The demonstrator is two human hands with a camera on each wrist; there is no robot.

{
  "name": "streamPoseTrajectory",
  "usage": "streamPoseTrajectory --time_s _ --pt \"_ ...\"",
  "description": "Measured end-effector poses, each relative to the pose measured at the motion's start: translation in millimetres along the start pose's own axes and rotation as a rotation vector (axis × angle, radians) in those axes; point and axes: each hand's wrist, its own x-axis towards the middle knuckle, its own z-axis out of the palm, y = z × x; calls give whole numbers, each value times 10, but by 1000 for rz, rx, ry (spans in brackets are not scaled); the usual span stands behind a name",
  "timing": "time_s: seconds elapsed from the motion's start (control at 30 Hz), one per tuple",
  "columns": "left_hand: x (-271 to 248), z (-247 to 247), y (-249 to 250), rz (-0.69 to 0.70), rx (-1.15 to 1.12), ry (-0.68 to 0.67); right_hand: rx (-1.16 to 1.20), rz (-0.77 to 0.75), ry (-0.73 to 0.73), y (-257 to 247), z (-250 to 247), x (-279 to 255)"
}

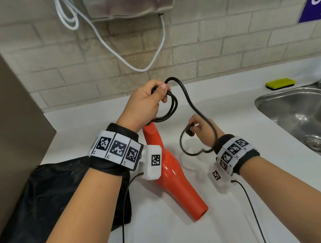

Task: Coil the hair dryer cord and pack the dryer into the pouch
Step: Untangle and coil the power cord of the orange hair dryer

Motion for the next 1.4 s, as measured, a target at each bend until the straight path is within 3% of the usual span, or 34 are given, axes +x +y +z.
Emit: streamPoseTrajectory --time_s 0.17,0.27,0.33,0.43,0.5,0.7,0.83,1.0,1.2,1.27,1.33,1.4 --pt "23 30 -8 -2 47 35 252 -328 206 -319 -123 -215" --pt "49 56 -27 6 101 96 230 -615 486 -515 -207 -323" --pt "58 79 -27 13 126 135 288 -723 597 -615 -242 -363" --pt "55 137 9 20 129 145 428 -734 496 -752 -233 -384" --pt "45 179 44 21 103 110 350 -726 446 -794 -205 -367" --pt "21 227 109 20 3 49 188 -620 540 -831 -159 -241" --pt "9 262 140 12 -70 -3 223 -480 551 -935 -103 -184" --pt "-4 268 144 22 -91 2 382 -341 352 -1064 -115 -90" --pt "41 151 74 -87 -151 126 102 -393 59 -779 -148 -178" --pt "36 122 76 -125 -230 165 22 -284 16 -516 -155 -202" --pt "27 102 74 -144 -263 187 -124 -44 -29 -221 -169 -164" --pt "16 86 58 -131 -266 176 -461 272 -276 -18 -163 -152"
